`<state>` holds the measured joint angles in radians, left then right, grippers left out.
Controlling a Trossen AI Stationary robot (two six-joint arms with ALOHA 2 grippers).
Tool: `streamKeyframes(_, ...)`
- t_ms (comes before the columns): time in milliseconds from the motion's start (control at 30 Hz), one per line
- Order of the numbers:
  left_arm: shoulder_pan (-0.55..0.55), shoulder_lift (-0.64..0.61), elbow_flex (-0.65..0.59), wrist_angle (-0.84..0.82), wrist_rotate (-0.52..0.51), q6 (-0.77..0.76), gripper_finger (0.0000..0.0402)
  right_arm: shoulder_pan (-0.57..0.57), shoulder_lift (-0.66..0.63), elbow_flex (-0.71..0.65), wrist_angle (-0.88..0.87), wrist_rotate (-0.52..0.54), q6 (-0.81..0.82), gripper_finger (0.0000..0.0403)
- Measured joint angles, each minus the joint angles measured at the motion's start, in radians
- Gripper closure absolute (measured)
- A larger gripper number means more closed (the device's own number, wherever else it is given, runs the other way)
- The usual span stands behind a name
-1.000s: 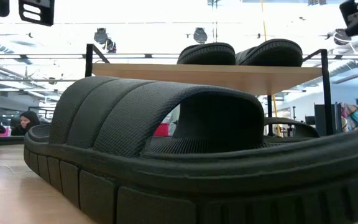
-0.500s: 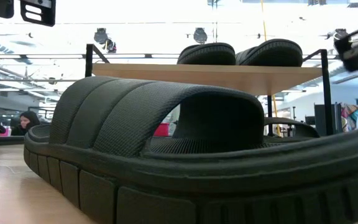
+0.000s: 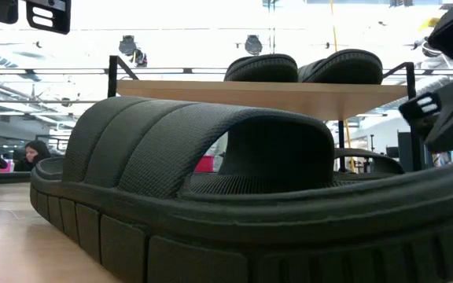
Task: Pick and place slides into the shelf
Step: Put the black slipper under the shelf
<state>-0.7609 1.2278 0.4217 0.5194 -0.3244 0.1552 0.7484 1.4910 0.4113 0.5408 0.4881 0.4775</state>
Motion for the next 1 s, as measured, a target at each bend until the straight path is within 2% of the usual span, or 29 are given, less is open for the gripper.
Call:
streamKeyframes(233, 0.000, 0.000, 0.000, -0.001, 0.001, -0.004, 0.0396, -0.060, 0.094, 0.001, 0.016, -0.020, 0.073, 0.0403)
streamKeyframes(433, 0.000, 0.000, 0.000, -0.020, 0.002, -0.006, 0.0396, -0.093, 0.116, 0.001, 0.005, -0.015, 0.122, 0.0403)
streamKeyframes(700, 0.000, 0.000, 0.000, -0.032, 0.005, -0.011, 0.0396, -0.103, 0.115, 0.001, -0.082, 0.041, 0.205, 0.0403)
streamKeyframes(1000, 0.000, 0.000, 0.000, -0.040, 0.005, -0.015, 0.0396, -0.106, 0.116, 0.001, -0.138, 0.168, 0.259, 0.0403)
